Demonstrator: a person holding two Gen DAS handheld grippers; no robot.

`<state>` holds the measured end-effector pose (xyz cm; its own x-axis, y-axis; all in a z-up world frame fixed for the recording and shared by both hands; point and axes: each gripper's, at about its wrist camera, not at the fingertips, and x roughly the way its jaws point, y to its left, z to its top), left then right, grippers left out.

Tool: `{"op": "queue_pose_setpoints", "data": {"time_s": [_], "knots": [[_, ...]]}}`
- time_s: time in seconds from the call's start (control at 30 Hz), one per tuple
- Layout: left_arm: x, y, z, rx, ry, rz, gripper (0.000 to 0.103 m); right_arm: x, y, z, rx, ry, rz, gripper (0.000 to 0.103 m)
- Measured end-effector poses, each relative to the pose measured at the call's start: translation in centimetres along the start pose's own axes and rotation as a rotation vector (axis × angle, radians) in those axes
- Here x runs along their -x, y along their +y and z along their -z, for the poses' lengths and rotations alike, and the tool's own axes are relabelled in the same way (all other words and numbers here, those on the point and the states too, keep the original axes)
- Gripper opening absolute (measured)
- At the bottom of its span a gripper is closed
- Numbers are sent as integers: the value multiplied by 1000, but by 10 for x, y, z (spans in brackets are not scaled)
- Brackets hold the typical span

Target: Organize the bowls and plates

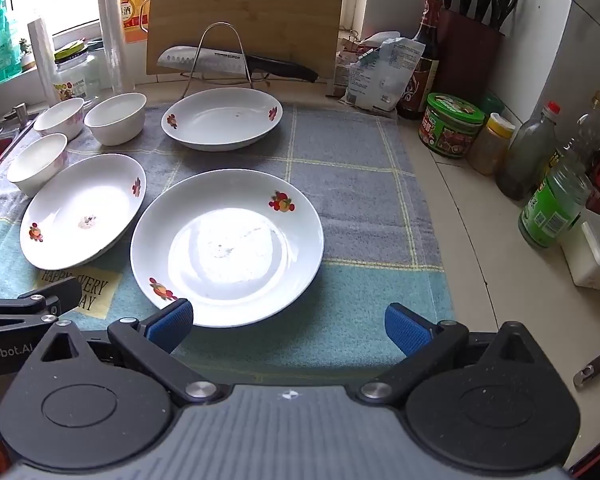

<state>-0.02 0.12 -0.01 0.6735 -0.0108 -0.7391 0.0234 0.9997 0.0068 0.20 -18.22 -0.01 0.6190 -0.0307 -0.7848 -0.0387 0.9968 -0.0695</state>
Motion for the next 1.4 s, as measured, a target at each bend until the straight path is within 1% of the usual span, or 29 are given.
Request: {"op": "queue_pose_setpoints", "data": {"time_s": [0.2,0.23,0.27,1.4], "knots": [[1,6,0,-2,3,12,102,0,-1,0,-1,-1,1,103],[1,-3,-2,-11,1,-12,102,0,-1,0,-1,-1,2,103],[1,-3,-2,-11,2,-12,102,0,-1,0,-3,-1,1,103],[3,-4,-3,-13,-7,-5,102,5,-2,0,0,-10,4,103]]}}
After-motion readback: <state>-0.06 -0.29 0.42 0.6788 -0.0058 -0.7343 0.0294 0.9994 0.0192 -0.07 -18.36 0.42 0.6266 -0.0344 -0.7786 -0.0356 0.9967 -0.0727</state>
